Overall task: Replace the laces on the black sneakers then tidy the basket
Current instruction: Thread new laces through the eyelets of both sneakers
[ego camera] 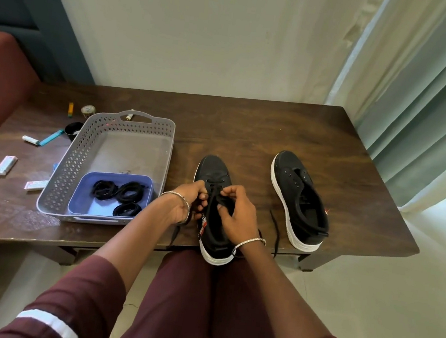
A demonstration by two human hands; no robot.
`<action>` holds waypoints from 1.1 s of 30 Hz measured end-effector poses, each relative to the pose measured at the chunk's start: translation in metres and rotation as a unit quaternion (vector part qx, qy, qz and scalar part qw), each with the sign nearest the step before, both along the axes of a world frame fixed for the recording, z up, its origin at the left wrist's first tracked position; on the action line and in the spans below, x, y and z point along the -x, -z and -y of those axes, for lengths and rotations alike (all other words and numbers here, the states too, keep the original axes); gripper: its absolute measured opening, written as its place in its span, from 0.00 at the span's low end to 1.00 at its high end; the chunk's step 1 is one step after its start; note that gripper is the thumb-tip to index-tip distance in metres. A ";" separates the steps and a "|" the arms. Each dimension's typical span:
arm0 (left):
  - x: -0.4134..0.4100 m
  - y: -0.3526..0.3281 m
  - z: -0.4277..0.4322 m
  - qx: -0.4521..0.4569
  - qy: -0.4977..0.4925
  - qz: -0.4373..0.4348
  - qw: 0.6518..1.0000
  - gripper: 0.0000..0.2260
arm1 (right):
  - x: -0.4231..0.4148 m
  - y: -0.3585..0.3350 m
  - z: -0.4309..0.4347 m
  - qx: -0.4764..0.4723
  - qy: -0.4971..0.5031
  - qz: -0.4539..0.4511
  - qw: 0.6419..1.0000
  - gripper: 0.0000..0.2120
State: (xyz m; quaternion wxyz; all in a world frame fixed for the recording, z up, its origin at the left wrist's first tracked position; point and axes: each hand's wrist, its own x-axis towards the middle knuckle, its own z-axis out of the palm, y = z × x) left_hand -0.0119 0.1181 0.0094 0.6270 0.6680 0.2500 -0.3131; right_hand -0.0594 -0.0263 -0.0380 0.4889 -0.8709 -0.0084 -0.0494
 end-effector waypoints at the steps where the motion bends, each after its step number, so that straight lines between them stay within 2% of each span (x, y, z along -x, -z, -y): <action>1: 0.000 0.000 -0.001 0.002 -0.001 0.002 1.000 0.17 | 0.000 0.000 -0.001 -0.001 0.004 0.003 1.000 0.16; 4: 0.002 -0.001 -0.003 -0.011 0.002 0.015 1.000 0.17 | 0.003 -0.003 -0.002 -0.008 0.011 0.006 1.000 0.14; 7: 0.003 -0.006 -0.008 -0.119 0.074 0.087 0.986 0.16 | 0.007 -0.001 -0.003 -0.018 0.017 0.021 0.999 0.11; 10: 0.006 -0.004 -0.017 -0.253 0.171 0.235 0.923 0.08 | 0.007 0.001 -0.003 0.001 0.036 0.052 0.998 0.07; 13: 0.014 -0.006 -0.022 -0.293 0.224 0.373 0.851 0.03 | 0.003 -0.001 -0.001 0.043 0.041 0.046 0.997 0.02; 17: 0.011 0.000 -0.024 -0.363 0.272 0.425 0.784 0.04 | -0.001 -0.007 0.000 0.066 0.037 0.008 0.997 0.08; 21: 0.016 0.002 -0.020 -0.429 0.285 0.434 0.739 0.02 | 0.000 -0.012 -0.002 0.092 0.042 -0.020 0.995 0.10; 22: 0.017 0.004 -0.021 -0.430 0.268 0.434 0.745 0.02 | 0.000 -0.013 -0.003 0.093 0.043 -0.025 0.994 0.09; 23: 0.019 0.008 -0.021 -0.420 0.242 0.425 0.764 0.03 | 0.000 -0.014 -0.003 0.094 0.044 -0.030 0.994 0.09; 27: 0.026 0.018 -0.017 -0.306 0.125 0.329 0.885 0.08 | -0.001 -0.018 -0.005 0.102 0.059 -0.053 0.992 0.06; 29: 0.027 0.020 -0.014 -0.235 0.060 0.279 0.929 0.08 | 0.001 -0.019 -0.008 0.107 0.074 -0.060 0.990 0.05; 31: 0.027 0.024 -0.015 -0.179 0.021 0.244 0.953 0.07 | 0.002 -0.018 -0.010 0.109 0.085 -0.065 0.988 0.04; 33: 0.027 0.024 -0.016 -0.162 0.015 0.233 0.959 0.08 | 0.003 -0.019 -0.012 0.110 0.088 -0.064 0.988 0.03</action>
